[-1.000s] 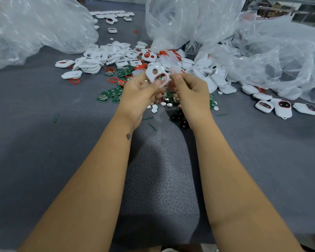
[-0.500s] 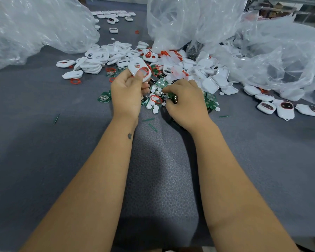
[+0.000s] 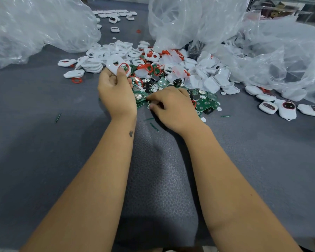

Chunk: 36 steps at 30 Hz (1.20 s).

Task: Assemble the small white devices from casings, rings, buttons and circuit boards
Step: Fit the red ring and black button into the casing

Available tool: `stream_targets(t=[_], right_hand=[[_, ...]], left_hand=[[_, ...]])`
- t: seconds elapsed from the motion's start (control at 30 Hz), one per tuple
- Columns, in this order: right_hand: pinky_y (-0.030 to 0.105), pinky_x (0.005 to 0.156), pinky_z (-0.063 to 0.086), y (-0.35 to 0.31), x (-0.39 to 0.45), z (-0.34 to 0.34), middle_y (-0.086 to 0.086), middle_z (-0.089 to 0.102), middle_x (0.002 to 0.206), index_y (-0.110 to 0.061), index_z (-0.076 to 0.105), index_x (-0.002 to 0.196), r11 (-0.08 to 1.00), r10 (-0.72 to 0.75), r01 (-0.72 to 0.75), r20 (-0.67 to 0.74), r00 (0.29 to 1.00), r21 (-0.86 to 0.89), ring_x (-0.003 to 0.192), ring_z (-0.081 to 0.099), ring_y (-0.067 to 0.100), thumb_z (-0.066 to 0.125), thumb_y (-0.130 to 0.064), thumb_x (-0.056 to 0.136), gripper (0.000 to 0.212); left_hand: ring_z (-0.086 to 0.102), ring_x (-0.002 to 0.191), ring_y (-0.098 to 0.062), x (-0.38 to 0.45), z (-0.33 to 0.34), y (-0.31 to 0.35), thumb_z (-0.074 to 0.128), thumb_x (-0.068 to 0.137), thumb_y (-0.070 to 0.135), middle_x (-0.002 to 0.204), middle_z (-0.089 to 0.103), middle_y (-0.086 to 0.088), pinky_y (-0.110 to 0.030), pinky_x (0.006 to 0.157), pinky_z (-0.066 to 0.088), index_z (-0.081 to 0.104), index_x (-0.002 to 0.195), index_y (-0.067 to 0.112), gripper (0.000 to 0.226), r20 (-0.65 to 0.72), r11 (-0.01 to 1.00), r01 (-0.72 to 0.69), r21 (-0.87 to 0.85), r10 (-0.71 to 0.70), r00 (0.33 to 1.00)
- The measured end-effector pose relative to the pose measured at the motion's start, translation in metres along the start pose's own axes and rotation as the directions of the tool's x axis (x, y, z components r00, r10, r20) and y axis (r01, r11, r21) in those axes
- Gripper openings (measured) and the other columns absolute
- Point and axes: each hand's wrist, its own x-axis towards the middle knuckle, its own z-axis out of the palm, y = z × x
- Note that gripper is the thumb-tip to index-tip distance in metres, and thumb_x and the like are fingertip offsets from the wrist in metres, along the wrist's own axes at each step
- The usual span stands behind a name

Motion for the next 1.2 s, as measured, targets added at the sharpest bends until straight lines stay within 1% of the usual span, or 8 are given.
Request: stream_targets(t=[0.17, 0.33, 0.47, 0.67, 0.77, 0.87, 1.1, 1.2], right_hand=[[0.026, 0.085, 0.025, 0.001, 0.000, -0.002, -0.010, 0.056, 0.076, -0.022, 0.070, 0.086, 0.997, 0.071, -0.069, -0.117, 0.991, 0.025, 0.094, 0.054, 0.019, 0.066, -0.024, 0.084, 0.005], [0.037, 0.101, 0.025, 0.000, 0.000, 0.006, 0.003, 0.051, 0.128, -0.021, 0.058, 0.128, 0.987, 0.096, -0.101, -0.046, 0.994, -0.123, 0.124, 0.036, 0.026, 0.056, -0.043, 0.091, 0.044], [0.040, 0.108, 0.018, 0.002, 0.000, 0.008, 0.001, 0.044, 0.139, -0.032, 0.057, 0.129, 0.989, 0.085, -0.083, 0.013, 0.996, -0.125, 0.131, 0.029, 0.027, 0.050, -0.051, 0.092, 0.042], [0.040, 0.110, 0.016, 0.003, -0.001, 0.008, 0.001, 0.043, 0.141, -0.031, 0.051, 0.137, 0.987, 0.129, -0.129, -0.005, 0.992, -0.098, 0.134, 0.027, 0.026, 0.051, -0.052, 0.092, 0.050], [0.043, 0.113, 0.013, 0.000, -0.002, 0.008, 0.001, 0.035, 0.149, -0.040, 0.039, 0.144, 0.989, 0.105, -0.103, 0.019, 0.994, -0.110, 0.138, 0.022, 0.026, 0.043, -0.052, 0.096, 0.050], [0.042, 0.113, 0.009, 0.000, -0.001, 0.008, 0.000, 0.034, 0.152, -0.042, 0.049, 0.137, 0.990, 0.089, -0.082, 0.053, 0.995, -0.114, 0.140, 0.019, 0.025, 0.043, -0.049, 0.098, 0.041], [0.026, 0.086, 0.018, -0.002, 0.003, 0.006, -0.008, 0.062, 0.106, -0.025, 0.068, 0.097, 0.989, 0.096, -0.088, -0.066, 0.993, 0.116, 0.115, 0.042, 0.021, 0.066, -0.018, 0.083, 0.016], [0.032, 0.086, 0.044, -0.004, 0.003, 0.001, -0.005, 0.065, 0.084, -0.018, 0.067, 0.087, 0.922, 0.177, -0.131, -0.097, 0.979, 0.364, 0.091, 0.061, 0.019, 0.061, -0.004, 0.082, 0.016]], left_hand=[[0.057, 0.060, -0.002, -0.003, 0.001, 0.001, 0.050, 0.099, 0.008, 0.075, 0.064, 0.003, -0.019, 0.060, 0.051, 0.061, 0.107, -0.001, 0.015, 0.026, 1.000, 0.005, 0.015, -0.005, 1.000], [0.069, 0.069, -0.019, -0.006, 0.001, 0.005, 0.045, 0.101, 0.009, 0.088, 0.061, -0.006, -0.030, 0.064, 0.058, 0.050, 0.103, 0.003, 0.008, 0.166, 0.987, 0.093, -0.128, -0.072, 0.983], [0.072, 0.077, -0.022, -0.011, 0.005, 0.003, 0.043, 0.102, 0.011, 0.094, 0.064, -0.003, -0.034, 0.070, 0.060, 0.051, 0.094, 0.015, 0.012, 0.312, 0.981, 0.188, -0.051, -0.163, 0.936], [0.066, 0.088, -0.019, 0.001, 0.003, -0.007, 0.045, 0.101, 0.014, 0.085, 0.059, 0.010, -0.041, 0.087, 0.055, 0.048, 0.091, 0.024, 0.015, 0.084, 0.982, 0.066, 0.178, -0.082, 0.993], [0.059, 0.081, -0.009, 0.003, 0.002, -0.008, 0.047, 0.100, 0.015, 0.083, 0.058, 0.012, -0.033, 0.084, 0.052, 0.050, 0.098, 0.019, 0.006, 0.028, 0.984, 0.033, 0.174, -0.039, 0.999], [0.065, 0.090, -0.016, 0.000, 0.003, -0.005, 0.046, 0.100, 0.014, 0.090, 0.062, 0.007, -0.031, 0.082, 0.055, 0.050, 0.099, 0.018, 0.006, 0.044, 0.996, 0.055, 0.077, -0.059, 0.997], [0.067, 0.087, -0.015, -0.005, 0.005, -0.001, 0.044, 0.101, 0.010, 0.093, 0.065, 0.003, -0.029, 0.077, 0.058, 0.051, 0.103, 0.012, 0.007, 0.165, 0.994, 0.108, 0.006, -0.108, 0.980], [0.067, 0.088, -0.016, -0.007, 0.003, 0.001, 0.046, 0.099, 0.009, 0.092, 0.067, 0.002, -0.030, 0.078, 0.058, 0.055, 0.098, 0.017, 0.012, 0.235, 0.995, 0.102, 0.009, -0.101, 0.967]])
